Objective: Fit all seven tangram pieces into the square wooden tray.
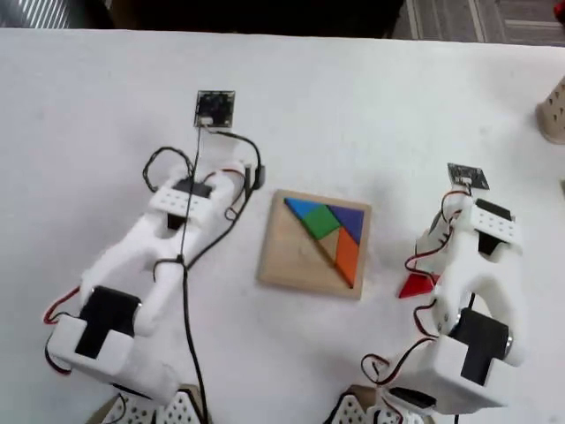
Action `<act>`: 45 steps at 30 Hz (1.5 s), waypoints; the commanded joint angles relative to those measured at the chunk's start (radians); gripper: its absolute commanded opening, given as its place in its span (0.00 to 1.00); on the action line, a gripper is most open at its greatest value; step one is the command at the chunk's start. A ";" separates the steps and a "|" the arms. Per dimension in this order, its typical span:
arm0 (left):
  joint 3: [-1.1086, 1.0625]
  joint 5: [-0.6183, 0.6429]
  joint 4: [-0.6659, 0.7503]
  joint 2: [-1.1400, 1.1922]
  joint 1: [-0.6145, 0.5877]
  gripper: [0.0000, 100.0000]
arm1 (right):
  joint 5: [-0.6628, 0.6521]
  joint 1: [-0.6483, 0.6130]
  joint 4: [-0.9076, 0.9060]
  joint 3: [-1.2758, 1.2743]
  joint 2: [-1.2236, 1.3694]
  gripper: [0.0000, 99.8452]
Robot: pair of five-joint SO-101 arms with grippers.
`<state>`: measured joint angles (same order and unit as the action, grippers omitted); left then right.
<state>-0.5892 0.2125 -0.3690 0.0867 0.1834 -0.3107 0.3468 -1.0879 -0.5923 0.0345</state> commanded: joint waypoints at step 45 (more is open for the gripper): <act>0.066 -0.009 -0.005 0.010 0.019 0.22 | 0.399 -0.036 -0.044 0.069 -0.031 0.30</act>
<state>-0.5754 0.2110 -0.3690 0.1036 0.1880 0.1082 0.2931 -1.1600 -0.5355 -0.0069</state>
